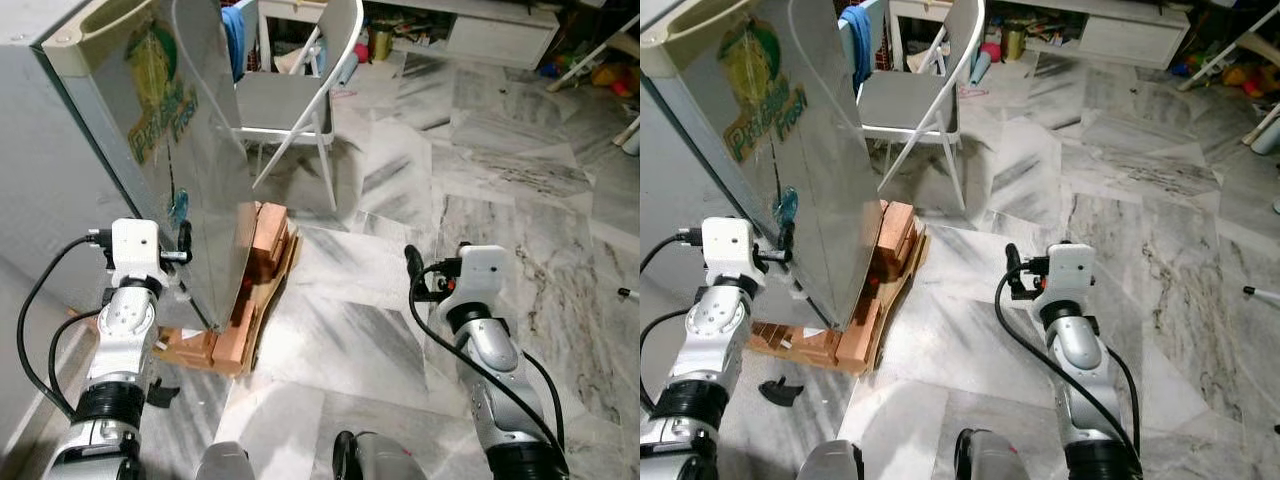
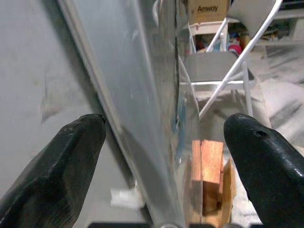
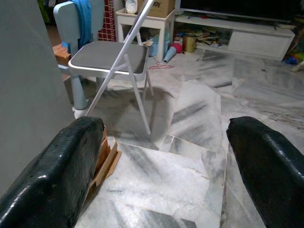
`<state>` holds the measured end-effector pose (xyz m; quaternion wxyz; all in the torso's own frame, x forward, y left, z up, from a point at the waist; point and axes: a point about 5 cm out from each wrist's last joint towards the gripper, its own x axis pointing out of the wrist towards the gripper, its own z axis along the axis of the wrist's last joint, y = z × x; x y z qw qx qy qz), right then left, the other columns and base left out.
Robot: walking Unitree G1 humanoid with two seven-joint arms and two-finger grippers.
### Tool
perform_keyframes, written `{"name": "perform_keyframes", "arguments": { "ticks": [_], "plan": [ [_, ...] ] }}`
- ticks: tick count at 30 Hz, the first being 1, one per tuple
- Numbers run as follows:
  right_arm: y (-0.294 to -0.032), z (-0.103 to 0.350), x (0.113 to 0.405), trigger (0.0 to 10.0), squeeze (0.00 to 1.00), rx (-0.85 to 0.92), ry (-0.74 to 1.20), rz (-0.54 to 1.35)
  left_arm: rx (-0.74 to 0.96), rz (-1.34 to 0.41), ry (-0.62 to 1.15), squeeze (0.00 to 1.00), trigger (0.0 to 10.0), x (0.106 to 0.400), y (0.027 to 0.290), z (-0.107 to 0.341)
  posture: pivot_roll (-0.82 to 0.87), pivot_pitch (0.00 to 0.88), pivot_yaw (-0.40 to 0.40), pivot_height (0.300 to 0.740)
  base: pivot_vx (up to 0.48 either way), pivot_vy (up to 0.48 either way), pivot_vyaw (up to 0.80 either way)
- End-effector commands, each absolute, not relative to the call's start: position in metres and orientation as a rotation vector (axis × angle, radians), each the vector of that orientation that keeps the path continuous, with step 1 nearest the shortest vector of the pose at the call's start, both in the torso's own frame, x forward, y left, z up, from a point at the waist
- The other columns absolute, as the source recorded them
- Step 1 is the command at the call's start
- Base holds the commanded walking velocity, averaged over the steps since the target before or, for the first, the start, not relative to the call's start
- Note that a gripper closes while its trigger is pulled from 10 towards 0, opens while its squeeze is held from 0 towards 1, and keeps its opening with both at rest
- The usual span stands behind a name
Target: Restocking fridge
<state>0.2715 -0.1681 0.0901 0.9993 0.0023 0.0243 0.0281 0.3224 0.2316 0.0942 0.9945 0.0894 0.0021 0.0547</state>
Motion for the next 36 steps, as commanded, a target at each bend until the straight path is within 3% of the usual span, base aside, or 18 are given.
{"name": "perform_keyframes", "arguments": {
  "ticks": [1, 13, 29, 34, 36],
  "plan": [
    [-0.168, 0.091, 0.268, 10.0, 0.00, 0.004, 0.051, 0.051, 0.169, 0.113, 0.004, 0.00, 10.0, 0.327, 0.233, 0.096, 0.01, 0.124, -0.037, 0.740, 0.000, 0.000, 0.00],
    [-0.172, 0.090, 0.266, 10.0, 0.00, 0.003, 0.064, 0.030, 0.169, 0.133, 0.016, 0.00, 10.0, 0.348, 0.226, 0.103, -0.01, 0.134, -0.038, 0.740, 0.000, 0.000, 0.00],
    [-0.172, 0.089, 0.260, 10.0, 0.00, -0.005, 0.082, 0.035, 0.197, 0.203, 0.026, 0.00, 10.0, 0.354, 0.231, 0.107, -0.02, 0.136, -0.035, 0.740, 0.000, 0.000, 0.00],
    [-0.174, 0.086, 0.256, 10.0, 0.00, -0.007, 0.099, 0.030, 0.144, 0.099, 0.013, 0.00, 10.0, 0.357, 0.216, 0.108, -0.02, 0.139, -0.031, 0.740, 0.000, 0.000, 0.00],
    [-0.176, 0.084, 0.254, 10.0, 0.00, -0.010, 0.114, 0.020, 0.165, -0.051, -0.026, 0.00, 10.0, 0.360, 0.189, 0.111, -0.02, 0.144, -0.031, 0.740, 0.000, 0.000, 0.00]
  ]
}}
